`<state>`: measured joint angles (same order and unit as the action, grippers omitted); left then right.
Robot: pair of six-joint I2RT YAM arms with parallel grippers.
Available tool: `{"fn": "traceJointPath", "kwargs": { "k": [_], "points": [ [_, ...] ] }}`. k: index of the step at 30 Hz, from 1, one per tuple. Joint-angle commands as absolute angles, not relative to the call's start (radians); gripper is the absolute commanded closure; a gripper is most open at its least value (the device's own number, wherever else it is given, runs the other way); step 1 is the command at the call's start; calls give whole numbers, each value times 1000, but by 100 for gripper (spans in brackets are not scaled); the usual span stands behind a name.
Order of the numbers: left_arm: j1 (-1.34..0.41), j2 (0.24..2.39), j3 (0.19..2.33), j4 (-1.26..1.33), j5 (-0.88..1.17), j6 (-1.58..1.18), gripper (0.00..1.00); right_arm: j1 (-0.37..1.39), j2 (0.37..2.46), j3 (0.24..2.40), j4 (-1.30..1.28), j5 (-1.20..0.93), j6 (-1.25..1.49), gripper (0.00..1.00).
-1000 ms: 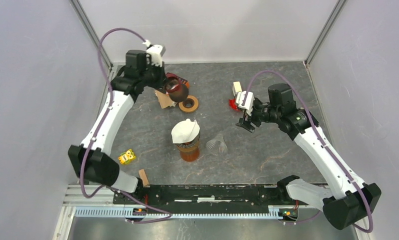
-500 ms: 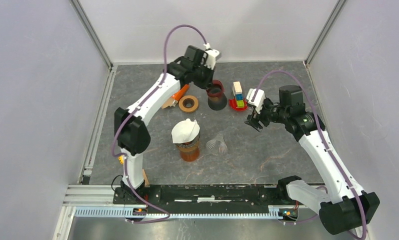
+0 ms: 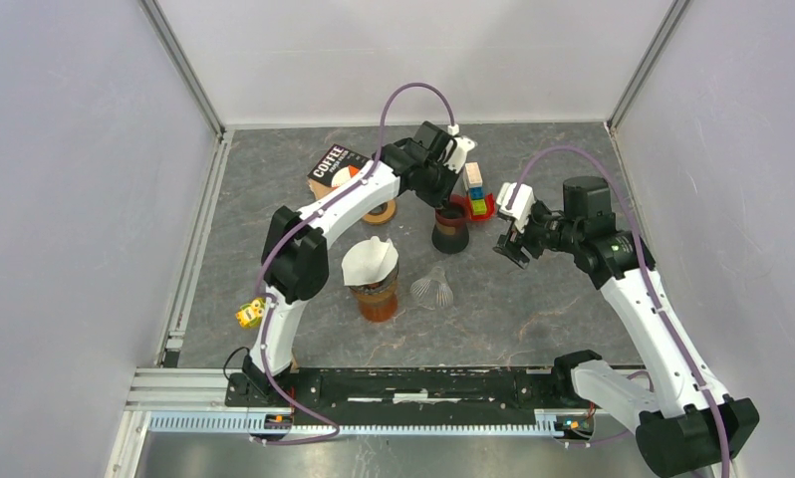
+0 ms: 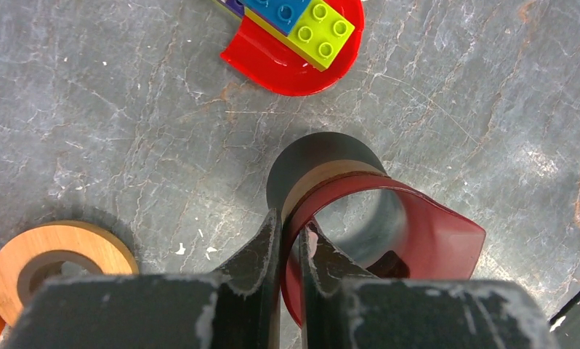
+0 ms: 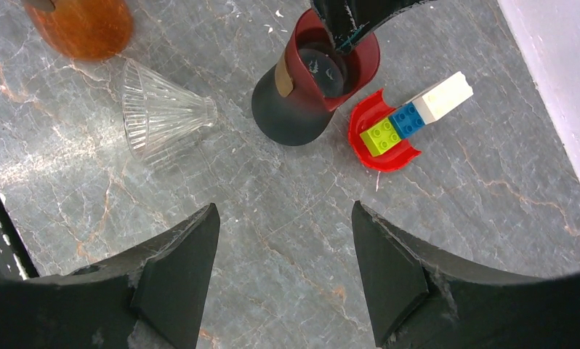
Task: Place the coffee filter in the dripper
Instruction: Place the coffee server at the center of the board.
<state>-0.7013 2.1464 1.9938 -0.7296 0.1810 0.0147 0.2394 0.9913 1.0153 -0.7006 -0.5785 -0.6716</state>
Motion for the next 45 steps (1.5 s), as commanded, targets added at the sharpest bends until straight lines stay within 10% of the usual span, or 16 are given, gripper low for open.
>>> {"fn": "traceJointPath", "kwargs": {
  "k": [1, 14, 28, 45],
  "points": [
    [-716, 2154, 2046, -698, 158, 63, 97, 234, 968, 997, -700, -603, -683, 26],
    [-731, 2178, 2042, -698, 136, 96, 89, 234, 955, 983, -688, -621, -674, 26],
    [-670, 1992, 2036, -713, 105, 81, 26, 235, 938, 970, -676, -637, -672, 26],
    [-396, 1990, 1865, -692, 147, 136, 25, 234, 926, 910, -632, -658, -701, 26]
  ]
}}
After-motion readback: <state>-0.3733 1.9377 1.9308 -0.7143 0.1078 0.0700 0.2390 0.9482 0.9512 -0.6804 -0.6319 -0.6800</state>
